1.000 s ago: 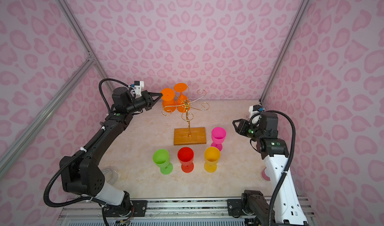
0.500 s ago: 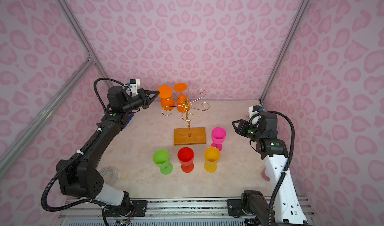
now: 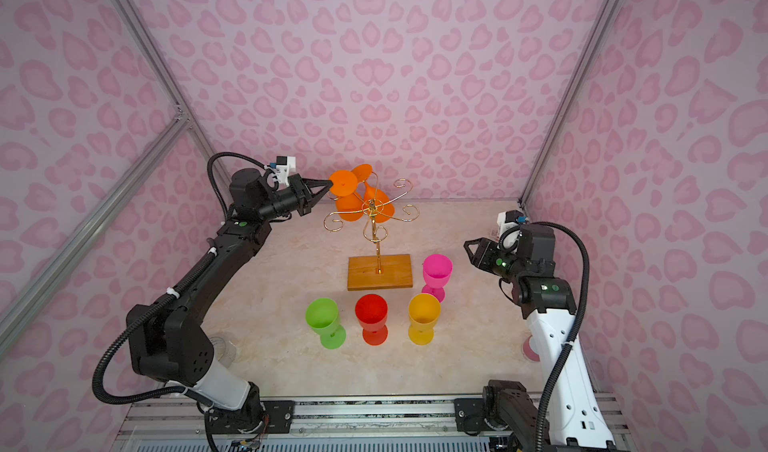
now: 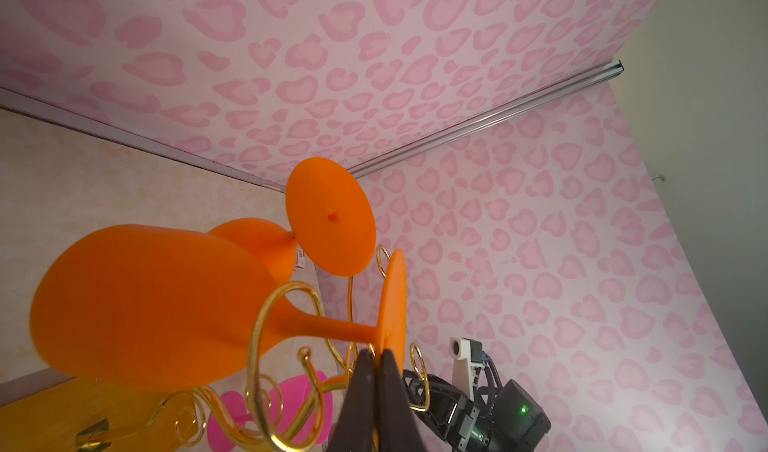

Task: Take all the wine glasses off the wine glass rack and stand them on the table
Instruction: 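Move the left gripper to an orange glass's foot on the rack and close, then lift the orange glass up off the rack with the left gripper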

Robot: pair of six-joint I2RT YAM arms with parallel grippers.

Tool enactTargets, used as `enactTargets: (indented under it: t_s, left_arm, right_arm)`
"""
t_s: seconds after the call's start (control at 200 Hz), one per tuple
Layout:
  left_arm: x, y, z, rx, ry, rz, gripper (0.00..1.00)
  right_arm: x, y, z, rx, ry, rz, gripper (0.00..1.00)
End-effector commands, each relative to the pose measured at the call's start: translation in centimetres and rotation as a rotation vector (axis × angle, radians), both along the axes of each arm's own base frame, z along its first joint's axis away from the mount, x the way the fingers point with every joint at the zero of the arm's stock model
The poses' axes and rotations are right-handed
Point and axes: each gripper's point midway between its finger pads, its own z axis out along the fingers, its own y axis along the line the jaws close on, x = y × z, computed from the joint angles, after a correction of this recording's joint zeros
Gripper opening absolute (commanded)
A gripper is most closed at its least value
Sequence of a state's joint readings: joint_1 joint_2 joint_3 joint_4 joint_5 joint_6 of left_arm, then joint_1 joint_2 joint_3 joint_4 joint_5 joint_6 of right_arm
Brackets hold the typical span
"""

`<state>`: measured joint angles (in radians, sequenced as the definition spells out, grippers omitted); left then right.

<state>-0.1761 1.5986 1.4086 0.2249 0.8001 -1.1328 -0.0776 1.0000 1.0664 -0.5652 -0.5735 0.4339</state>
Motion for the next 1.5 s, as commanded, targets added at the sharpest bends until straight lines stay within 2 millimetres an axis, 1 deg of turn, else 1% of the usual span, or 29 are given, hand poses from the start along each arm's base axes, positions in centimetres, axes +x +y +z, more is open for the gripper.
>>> enactTargets:
  t_s: [0.0,0.09,0.135,0.145,0.18,0.305,0.515,0.655,0.715,0.725,0.75,0.895,1.06,1.16,1.255,1.33,1.4,1.495]
  left_arm:
    - [-1.2,0.0,1.5,-0.007,-0.061,-0.013,0.02]
    - [-2.1,0.1,1.3,-0.006,-0.054,-0.017,0.02]
    - [-2.5,0.2,1.9,-0.008,-0.065,-0.018,0.02]
    - [-2.6,0.2,1.0,-0.005,-0.045,-0.019,0.02]
    - [-2.9,0.3,0.8,-0.003,-0.039,-0.018,0.02]
    - [-4.0,0.5,1.1,0.0,-0.047,-0.018,0.02]
    - [-5.1,0.6,1.4,0.003,-0.043,-0.029,0.02]
    - [-5.9,1.1,1.5,0.008,-0.047,-0.019,0.02]
    - [-6.2,1.6,1.5,0.01,-0.052,-0.007,0.02]
    - [-6.3,1.8,1.1,0.013,-0.033,-0.004,0.02]
    - [-6.4,2.0,0.9,0.015,-0.022,0.002,0.02]
    - [-6.9,4.1,0.5,0.021,-0.018,0.06,0.02]
    - [-8.0,6.4,0.9,0.037,-0.028,0.109,0.02]
    - [-8.8,8.2,1.3,0.044,-0.038,0.151,0.02]
    - [-9.6,10.5,2.1,0.048,-0.056,0.213,0.02]
    - [-10.4,12.4,3.5,0.048,-0.093,0.274,0.02]
    - [-11.3,13.7,5.6,0.051,-0.151,0.321,0.02]
    - [-13.1,14.0,9.4,0.05,-0.259,0.351,0.02]
  right_arm:
    - [0.3,0.2,0.2,0.006,-0.021,0.011,0.45]
    - [0.4,0.2,0.1,0.011,-0.019,0.012,0.45]
    - [0.4,0.2,0.0,0.013,-0.017,0.011,0.45]
    - [0.4,0.2,0.0,0.012,-0.017,0.011,0.45]
    - [0.3,0.3,0.0,0.013,-0.018,0.011,0.45]
    - [0.3,0.2,-0.1,0.013,-0.017,0.01,0.45]
    - [0.2,0.3,-0.1,0.015,-0.017,0.011,0.45]
    - [0.0,0.2,-0.1,0.012,-0.018,0.01,0.45]
    - [-0.1,0.3,-0.2,0.012,-0.017,0.011,0.45]
    - [-0.1,0.2,-0.1,0.011,-0.017,0.009,0.45]
    - [-0.1,0.2,-0.2,0.011,-0.015,0.009,0.45]
    - [0.0,0.2,-0.2,0.012,-0.018,0.009,0.45]
    - [-0.1,0.3,-0.3,0.015,-0.017,0.009,0.45]
    - [-0.1,0.2,-0.1,0.014,-0.022,0.009,0.45]
    - [-0.1,0.2,0.1,0.012,-0.03,0.006,0.45]
    - [-0.1,0.2,0.7,0.013,-0.049,0.004,0.44]
    - [-0.1,0.4,1.6,0.023,-0.087,0.012,0.44]
    - [0.0,1.1,3.5,0.073,-0.171,0.036,0.43]
